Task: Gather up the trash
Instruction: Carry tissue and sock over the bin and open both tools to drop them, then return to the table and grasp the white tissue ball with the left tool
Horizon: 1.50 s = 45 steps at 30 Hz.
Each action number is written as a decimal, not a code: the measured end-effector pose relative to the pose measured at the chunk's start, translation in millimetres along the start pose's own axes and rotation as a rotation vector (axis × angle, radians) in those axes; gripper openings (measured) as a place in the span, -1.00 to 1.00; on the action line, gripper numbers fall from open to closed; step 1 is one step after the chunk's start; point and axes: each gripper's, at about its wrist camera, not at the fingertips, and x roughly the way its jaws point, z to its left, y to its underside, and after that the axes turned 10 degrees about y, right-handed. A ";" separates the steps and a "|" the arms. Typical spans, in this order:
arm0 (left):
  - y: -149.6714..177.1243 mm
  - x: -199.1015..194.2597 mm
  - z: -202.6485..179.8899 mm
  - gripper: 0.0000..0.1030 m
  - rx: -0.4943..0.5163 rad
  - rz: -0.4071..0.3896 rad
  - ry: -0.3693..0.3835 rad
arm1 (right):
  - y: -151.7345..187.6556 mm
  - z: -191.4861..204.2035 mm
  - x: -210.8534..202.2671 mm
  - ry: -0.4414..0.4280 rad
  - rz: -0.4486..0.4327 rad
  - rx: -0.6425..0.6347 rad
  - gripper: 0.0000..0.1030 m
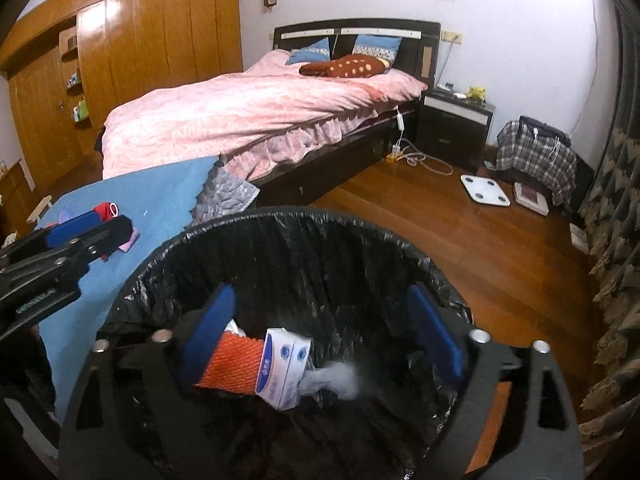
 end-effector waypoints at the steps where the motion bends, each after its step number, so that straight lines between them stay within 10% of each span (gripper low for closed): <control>1: 0.0 -4.8 3.8 0.40 0.000 -0.009 -0.015 | -1.7 1.3 -2.1 -0.003 -0.009 -0.002 0.79; 11: 5.3 -51.7 52.6 0.75 -0.023 -0.065 -0.172 | -17.7 37.6 -12.9 -0.072 -0.055 -0.017 0.89; 32: 46.8 -125.5 171.3 0.75 -0.147 -0.094 -0.477 | -38.9 202.3 -21.2 -0.319 -0.110 -0.164 0.89; 45: 65.4 -110.0 236.3 0.48 -0.197 -0.046 -0.517 | -42.6 263.0 -0.3 -0.354 -0.110 -0.211 0.89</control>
